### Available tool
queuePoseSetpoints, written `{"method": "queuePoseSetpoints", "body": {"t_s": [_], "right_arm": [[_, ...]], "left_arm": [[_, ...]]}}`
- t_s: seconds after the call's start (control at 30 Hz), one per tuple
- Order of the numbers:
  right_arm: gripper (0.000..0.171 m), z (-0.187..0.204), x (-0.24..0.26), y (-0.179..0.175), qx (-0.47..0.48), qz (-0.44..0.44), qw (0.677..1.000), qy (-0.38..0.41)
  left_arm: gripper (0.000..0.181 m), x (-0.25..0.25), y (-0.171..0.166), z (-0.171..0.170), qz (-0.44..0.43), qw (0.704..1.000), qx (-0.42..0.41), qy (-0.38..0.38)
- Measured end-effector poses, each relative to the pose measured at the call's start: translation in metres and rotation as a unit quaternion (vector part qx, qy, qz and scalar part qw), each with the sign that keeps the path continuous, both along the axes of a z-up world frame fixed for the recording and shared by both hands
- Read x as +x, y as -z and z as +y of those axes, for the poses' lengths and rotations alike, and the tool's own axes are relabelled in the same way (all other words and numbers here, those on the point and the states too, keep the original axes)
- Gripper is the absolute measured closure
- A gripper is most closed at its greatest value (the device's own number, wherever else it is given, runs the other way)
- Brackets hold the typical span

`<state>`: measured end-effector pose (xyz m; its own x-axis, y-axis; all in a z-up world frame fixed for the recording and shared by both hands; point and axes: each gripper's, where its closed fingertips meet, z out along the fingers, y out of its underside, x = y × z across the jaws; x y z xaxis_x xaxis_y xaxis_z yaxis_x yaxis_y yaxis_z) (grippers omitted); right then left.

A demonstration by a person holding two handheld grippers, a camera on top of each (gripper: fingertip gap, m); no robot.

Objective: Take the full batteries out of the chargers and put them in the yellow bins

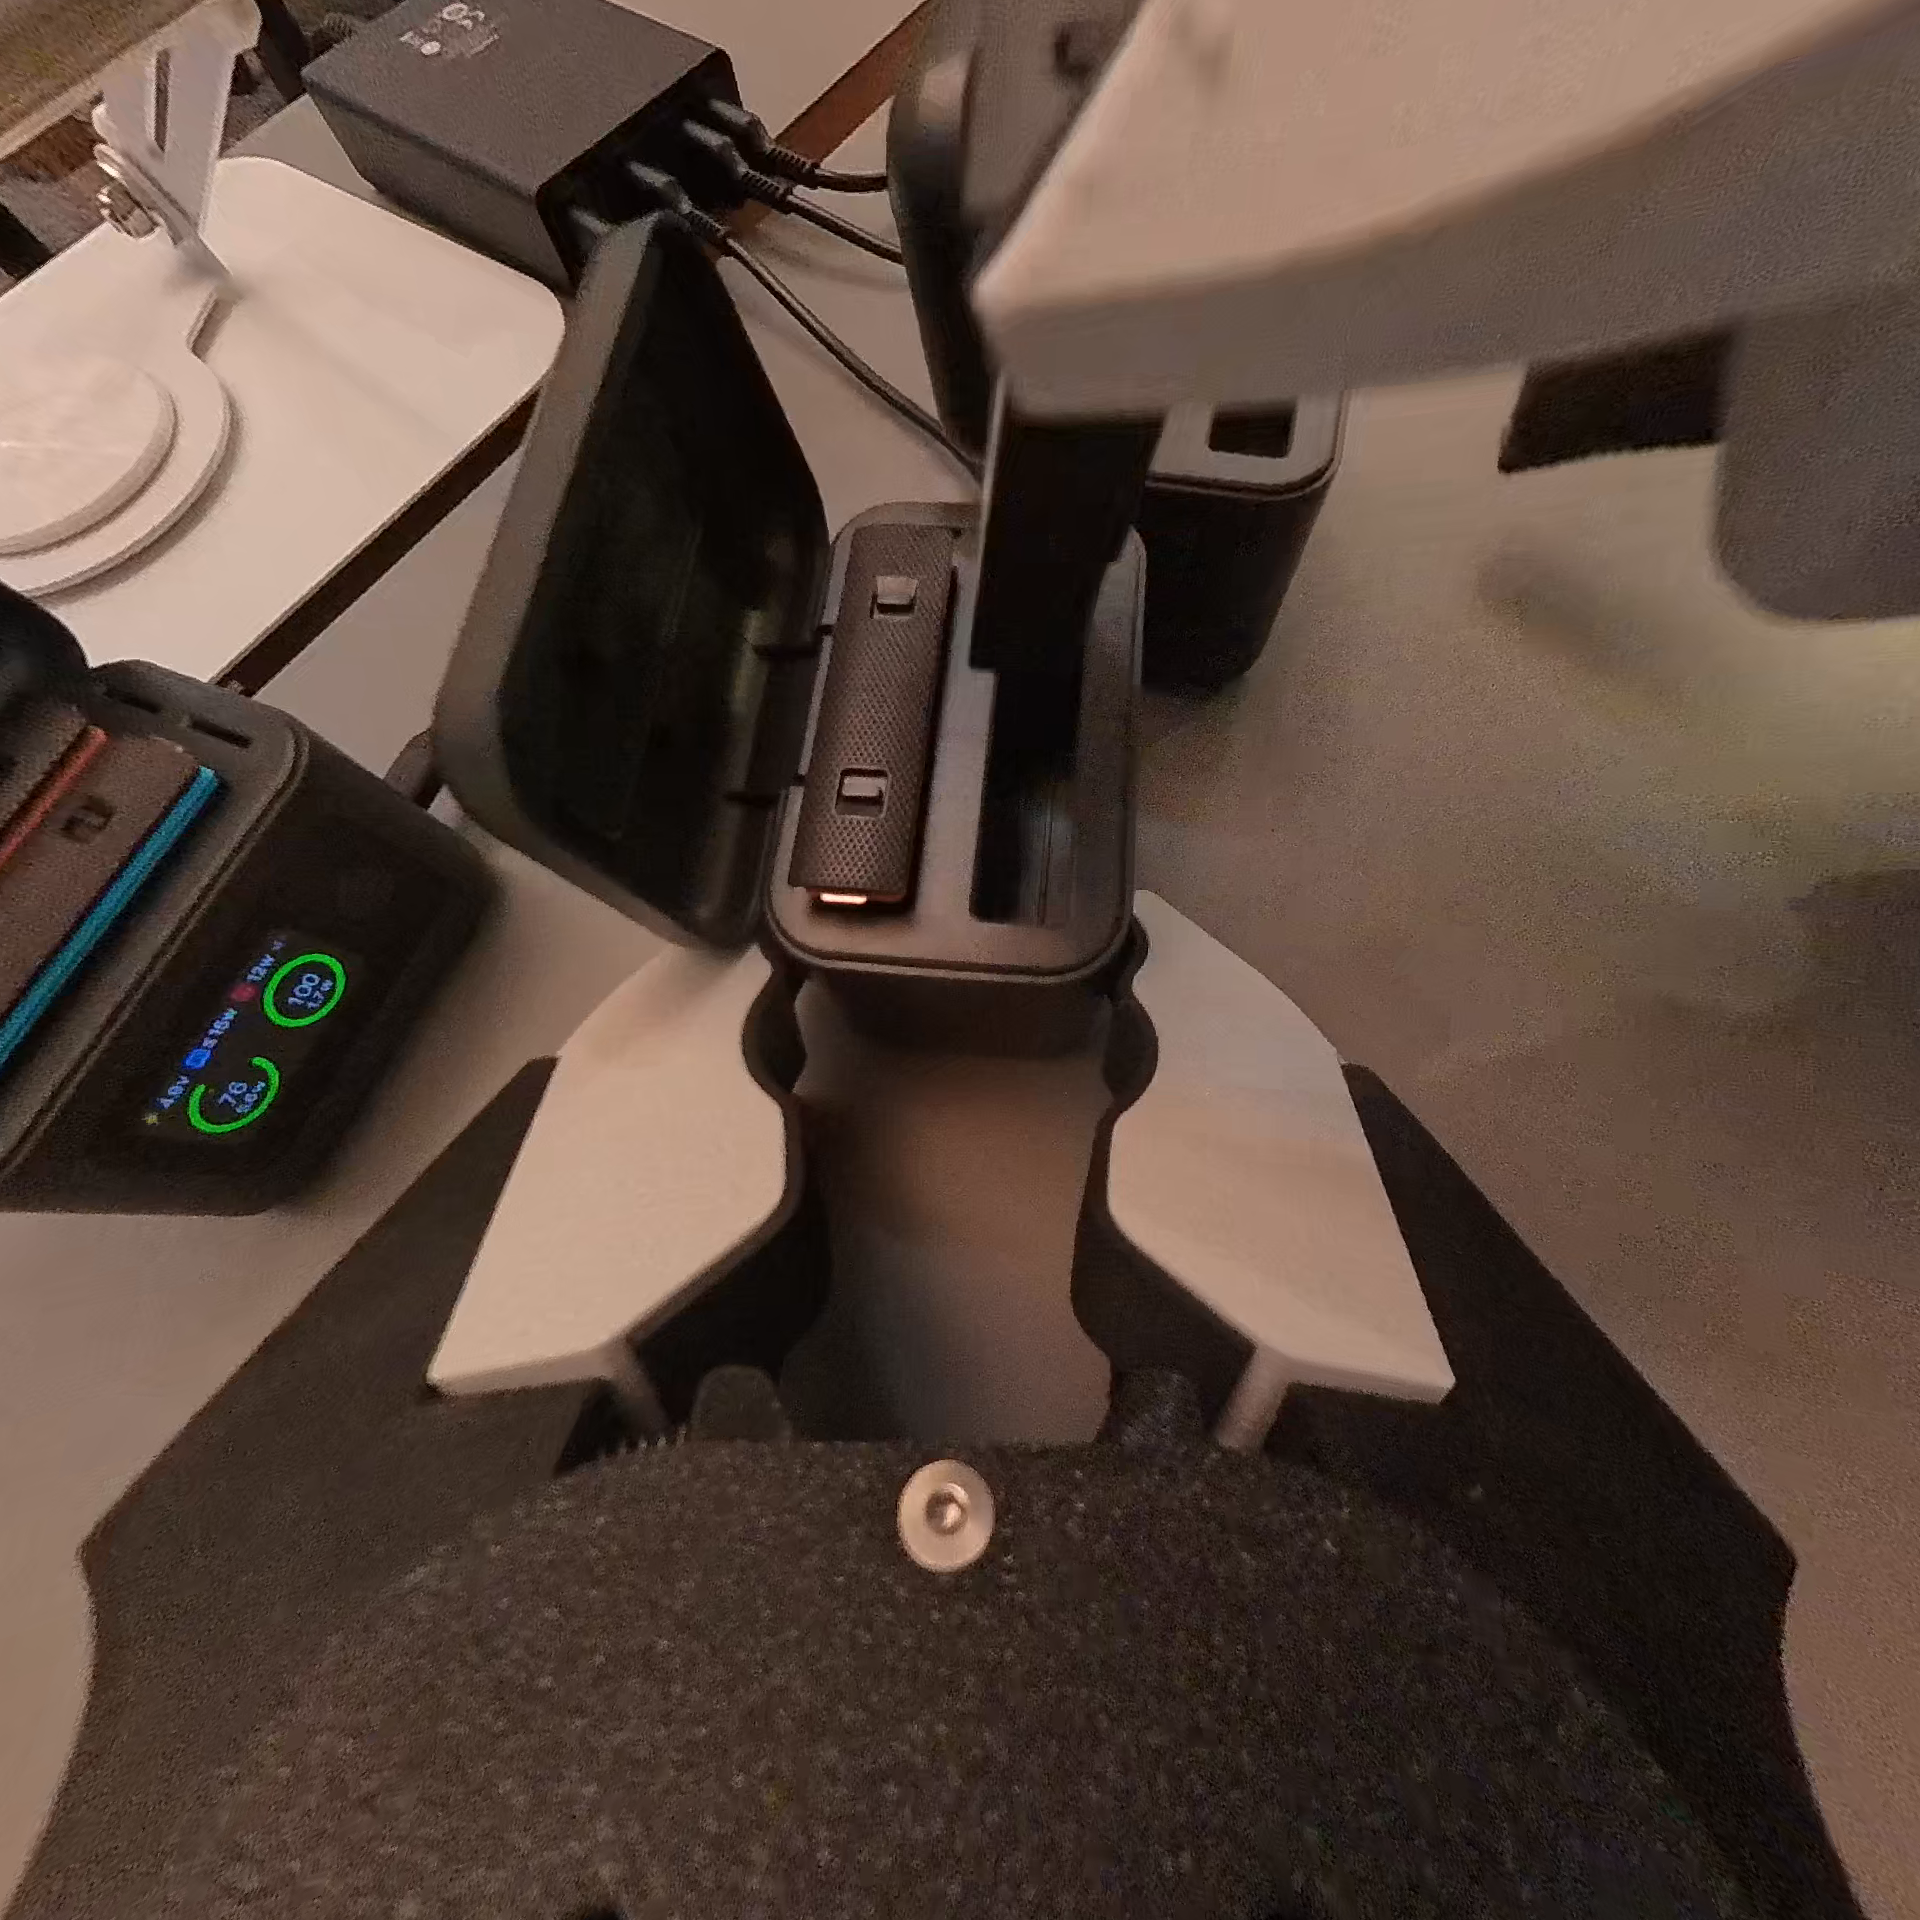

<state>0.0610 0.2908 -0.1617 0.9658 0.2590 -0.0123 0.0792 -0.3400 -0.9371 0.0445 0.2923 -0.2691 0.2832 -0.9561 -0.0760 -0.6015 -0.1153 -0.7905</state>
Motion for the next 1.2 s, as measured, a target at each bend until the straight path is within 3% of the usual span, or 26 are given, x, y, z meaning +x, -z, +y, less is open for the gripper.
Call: {"method": "queuePoseSetpoints", "body": {"t_s": [0.47,1.2], "right_arm": [[0.112,0.008,-0.003,0.027,-0.039,0.033,0.999,0.017],[0.111,0.002,-0.016,0.030,-0.047,-0.014,0.998,0.025]], "left_arm": [[0.120,-0.004,0.001,0.001,0.008,0.998,0.008,0.059],[0.121,-0.012,0.000,0.004,0.009,0.999,0.018,0.048]]}}
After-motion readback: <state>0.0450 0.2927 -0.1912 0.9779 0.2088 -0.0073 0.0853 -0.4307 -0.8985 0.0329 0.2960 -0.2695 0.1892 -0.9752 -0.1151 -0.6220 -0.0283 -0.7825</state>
